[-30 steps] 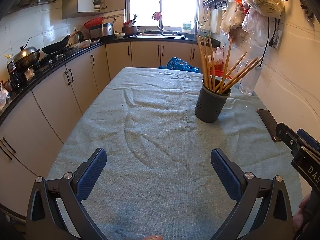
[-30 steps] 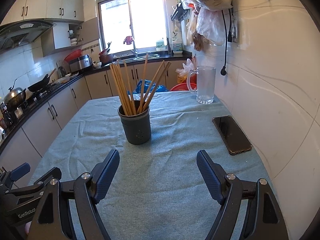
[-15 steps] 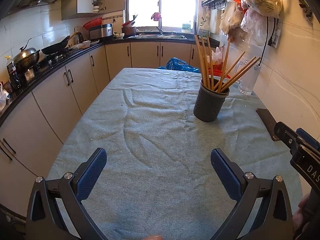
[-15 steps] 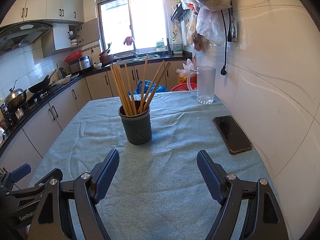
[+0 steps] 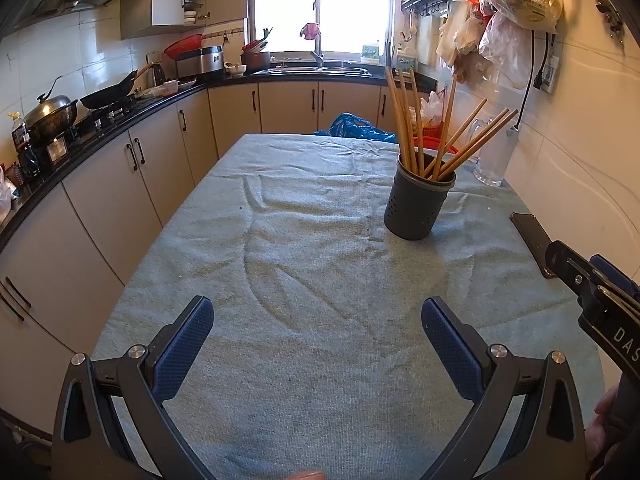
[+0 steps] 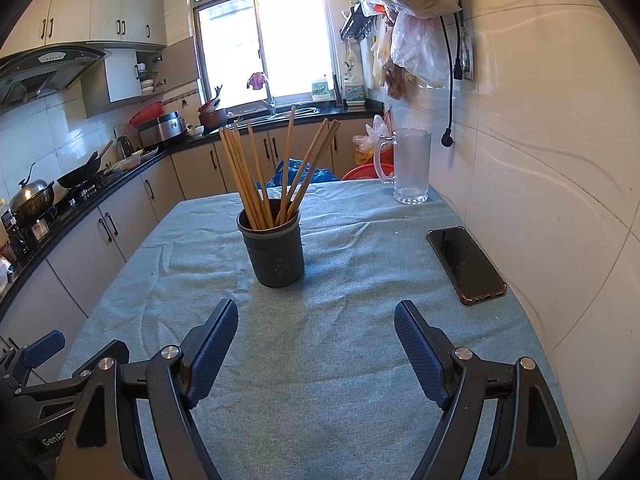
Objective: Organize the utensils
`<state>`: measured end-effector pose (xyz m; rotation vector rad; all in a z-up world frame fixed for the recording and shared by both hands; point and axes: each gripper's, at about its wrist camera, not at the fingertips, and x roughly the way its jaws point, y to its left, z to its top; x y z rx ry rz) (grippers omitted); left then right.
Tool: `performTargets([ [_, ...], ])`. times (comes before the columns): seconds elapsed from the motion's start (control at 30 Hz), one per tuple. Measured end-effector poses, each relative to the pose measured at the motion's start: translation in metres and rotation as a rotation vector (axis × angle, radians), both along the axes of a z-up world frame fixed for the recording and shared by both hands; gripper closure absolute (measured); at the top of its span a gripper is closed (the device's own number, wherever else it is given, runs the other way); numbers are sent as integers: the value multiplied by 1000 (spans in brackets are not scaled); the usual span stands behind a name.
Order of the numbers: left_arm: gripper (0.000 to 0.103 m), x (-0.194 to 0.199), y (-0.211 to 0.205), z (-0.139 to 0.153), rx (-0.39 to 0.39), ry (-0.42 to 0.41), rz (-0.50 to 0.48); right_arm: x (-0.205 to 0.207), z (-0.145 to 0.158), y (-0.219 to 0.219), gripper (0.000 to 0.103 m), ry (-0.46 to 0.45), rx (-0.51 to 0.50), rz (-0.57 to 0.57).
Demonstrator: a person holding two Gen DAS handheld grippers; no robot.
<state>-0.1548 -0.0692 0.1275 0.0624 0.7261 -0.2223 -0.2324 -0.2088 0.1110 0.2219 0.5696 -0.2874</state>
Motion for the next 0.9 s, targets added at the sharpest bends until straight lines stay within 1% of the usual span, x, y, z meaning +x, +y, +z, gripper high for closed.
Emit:
performTargets([
  [0.5,0,0,-1,-6,0,16,-16,0,-3,0,18,6,7,1],
  [0.77,0,3,-1,-9,-2,27,-18,6,-9,0,18,31,8,14],
  [0.9,0,7,0,-13,-8,49,-18,9,-13,0,17,45,11,18],
])
